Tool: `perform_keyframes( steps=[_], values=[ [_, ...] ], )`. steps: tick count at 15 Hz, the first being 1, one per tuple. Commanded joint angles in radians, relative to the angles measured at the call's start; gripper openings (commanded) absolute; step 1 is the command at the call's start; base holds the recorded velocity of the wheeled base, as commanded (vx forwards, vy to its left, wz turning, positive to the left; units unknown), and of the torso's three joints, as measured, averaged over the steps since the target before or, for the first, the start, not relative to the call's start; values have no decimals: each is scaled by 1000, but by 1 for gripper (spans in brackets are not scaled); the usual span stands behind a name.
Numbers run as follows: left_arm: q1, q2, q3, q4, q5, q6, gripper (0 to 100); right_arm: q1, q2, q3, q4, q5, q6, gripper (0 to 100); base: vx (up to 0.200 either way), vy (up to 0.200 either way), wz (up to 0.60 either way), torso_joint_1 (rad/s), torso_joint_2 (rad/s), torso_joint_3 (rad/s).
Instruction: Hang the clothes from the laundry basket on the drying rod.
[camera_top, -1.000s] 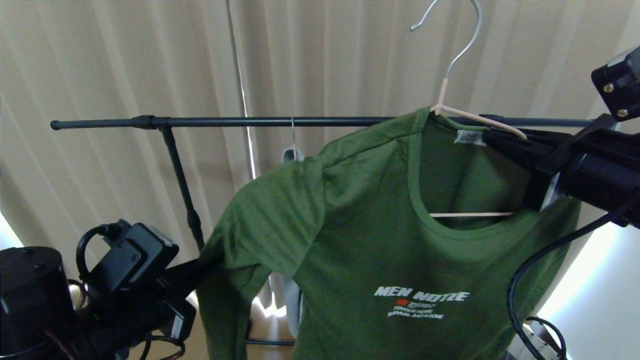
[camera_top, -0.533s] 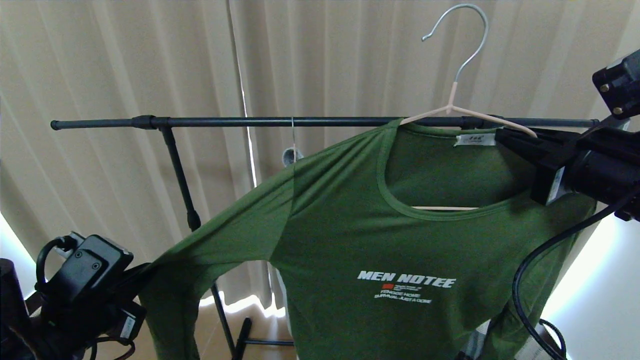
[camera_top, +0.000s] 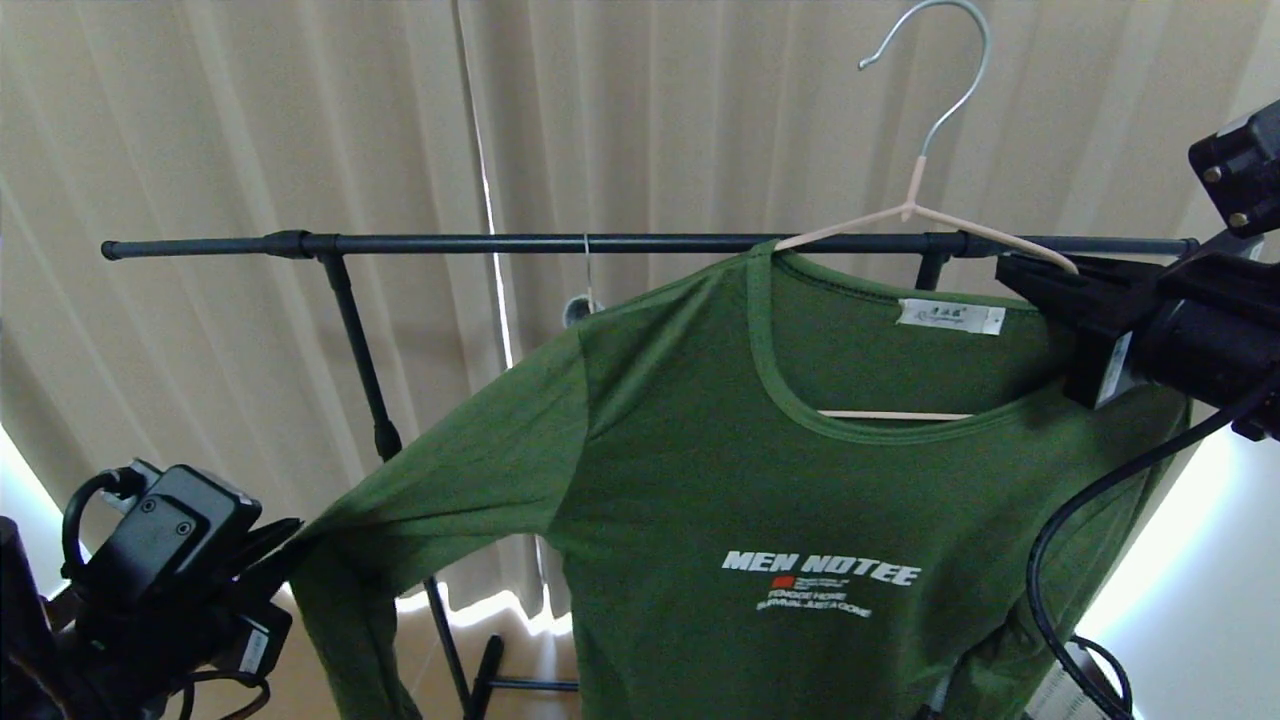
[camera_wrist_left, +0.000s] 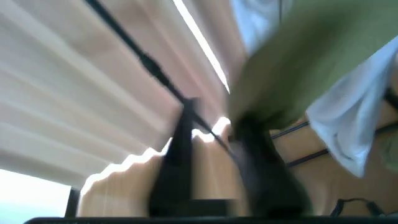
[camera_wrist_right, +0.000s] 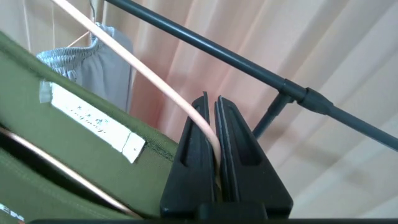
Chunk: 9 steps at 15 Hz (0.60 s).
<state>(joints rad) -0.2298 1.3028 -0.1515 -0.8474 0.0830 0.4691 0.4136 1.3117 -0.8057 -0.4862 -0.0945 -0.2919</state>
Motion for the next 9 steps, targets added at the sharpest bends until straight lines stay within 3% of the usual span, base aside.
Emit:
perform_keyframes(
  steps=[1, 7, 9],
  values=[
    [-43, -7, -8, -2, 0, -23, 100, -9, 0, 0, 6, -2, -1, 0, 0, 0, 0, 0, 0, 0],
    [-164, -100, -71, -2, 1, -190, 100, -162, -17, 17, 35, -8, -4, 0, 0, 0, 0, 0, 0, 0],
    [-224, -188, -66, 1, -2, -345, 100, -237, -29, 30, 49, -8, -6, 0, 0, 0, 0, 0, 0, 0]
  ],
)
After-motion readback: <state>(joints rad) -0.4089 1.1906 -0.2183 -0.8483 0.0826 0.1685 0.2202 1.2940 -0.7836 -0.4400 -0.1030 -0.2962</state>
